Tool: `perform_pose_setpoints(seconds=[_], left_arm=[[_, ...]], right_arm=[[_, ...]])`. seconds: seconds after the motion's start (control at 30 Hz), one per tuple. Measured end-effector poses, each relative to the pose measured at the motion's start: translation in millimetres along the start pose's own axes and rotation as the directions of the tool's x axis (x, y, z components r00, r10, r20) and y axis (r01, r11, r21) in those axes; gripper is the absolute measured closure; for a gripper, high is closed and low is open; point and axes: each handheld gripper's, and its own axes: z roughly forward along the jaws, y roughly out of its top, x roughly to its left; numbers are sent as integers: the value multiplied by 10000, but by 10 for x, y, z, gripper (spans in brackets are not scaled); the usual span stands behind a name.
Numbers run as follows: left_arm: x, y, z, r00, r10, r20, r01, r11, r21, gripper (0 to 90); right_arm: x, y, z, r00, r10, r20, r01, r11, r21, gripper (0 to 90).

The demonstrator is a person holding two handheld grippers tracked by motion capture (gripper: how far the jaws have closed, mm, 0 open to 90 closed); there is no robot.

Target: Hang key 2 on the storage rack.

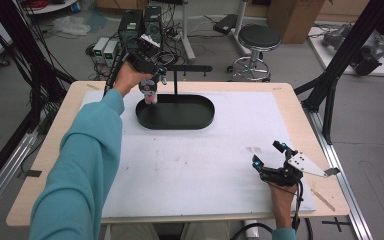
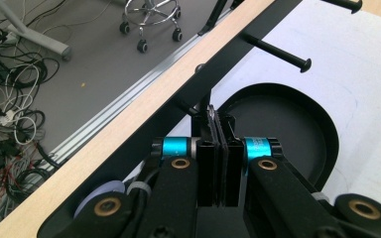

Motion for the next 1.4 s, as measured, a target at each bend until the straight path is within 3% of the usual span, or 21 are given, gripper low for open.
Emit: perform_pose_setpoints(seconds=[0.63,0.8,0.9,1.03,1.1,1.17,1.27,1.33,1.4], left_arm=[[9,-3,51,9990,-321,-296,310,9989,-355,873],[32,-3,35,9975,-592,-386,575,9973,-454,810],[51,-22,13,9958,-745,-526,713,9957,-596,724],[86,-77,-60,9924,-1024,-688,914,9848,-1474,574],[106,-107,-115,9892,-1207,-826,1036,9769,-1869,460],[99,-122,-166,9858,-1313,-1050,1079,9730,-2040,286],[70,-170,-244,9958,-783,-483,653,9715,-2279,34],[32,-215,-332,9988,-476,-139,427,9677,-2485,17],[-21,-273,-440,9991,-422,-90,378,9571,-2874,16]], right_arm=[[0,1,5,9999,-148,23,148,9999,8,26],[2,1,4,9999,-124,27,124,9999,18,26],[3,1,4,9999,-106,19,106,9999,18,26],[4,0,2,9999,-119,31,119,9999,23,26],[1,0,3,9999,-129,16,129,9999,5,26],[2,0,1,9999,-117,13,117,9999,8,26],[1,0,-1,10000,-79,1,79,10000,28,26],[0,0,0,10000,-80,-6,80,10000,19,26],[0,1,-1,10000,-67,-17,67,10000,42,26]])
